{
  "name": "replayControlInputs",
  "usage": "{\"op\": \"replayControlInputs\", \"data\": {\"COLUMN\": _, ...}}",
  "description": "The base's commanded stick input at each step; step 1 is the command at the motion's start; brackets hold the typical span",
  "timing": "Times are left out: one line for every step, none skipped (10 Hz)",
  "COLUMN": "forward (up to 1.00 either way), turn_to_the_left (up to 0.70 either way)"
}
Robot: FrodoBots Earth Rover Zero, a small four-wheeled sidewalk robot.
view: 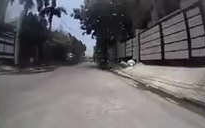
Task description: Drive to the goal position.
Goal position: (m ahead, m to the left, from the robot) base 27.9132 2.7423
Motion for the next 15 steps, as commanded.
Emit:
{"op": "replayControlInputs", "data": {"forward": 0.85, "turn_to_the_left": 0.0}}
{"op": "replayControlInputs", "data": {"forward": 0.85, "turn_to_the_left": 0.0}}
{"op": "replayControlInputs", "data": {"forward": 0.85, "turn_to_the_left": -0.01}}
{"op": "replayControlInputs", "data": {"forward": 0.85, "turn_to_the_left": -0.02}}
{"op": "replayControlInputs", "data": {"forward": 0.85, "turn_to_the_left": -0.06}}
{"op": "replayControlInputs", "data": {"forward": 0.85, "turn_to_the_left": -0.06}}
{"op": "replayControlInputs", "data": {"forward": 0.85, "turn_to_the_left": -0.05}}
{"op": "replayControlInputs", "data": {"forward": 0.85, "turn_to_the_left": -0.05}}
{"op": "replayControlInputs", "data": {"forward": 0.85, "turn_to_the_left": -0.06}}
{"op": "replayControlInputs", "data": {"forward": 0.85, "turn_to_the_left": -0.28}}
{"op": "replayControlInputs", "data": {"forward": 0.85, "turn_to_the_left": -0.33}}
{"op": "replayControlInputs", "data": {"forward": 0.85, "turn_to_the_left": -0.18}}
{"op": "replayControlInputs", "data": {"forward": 0.85, "turn_to_the_left": 0.0}}
{"op": "replayControlInputs", "data": {"forward": 0.85, "turn_to_the_left": 0.0}}
{"op": "replayControlInputs", "data": {"forward": 0.85, "turn_to_the_left": 0.0}}
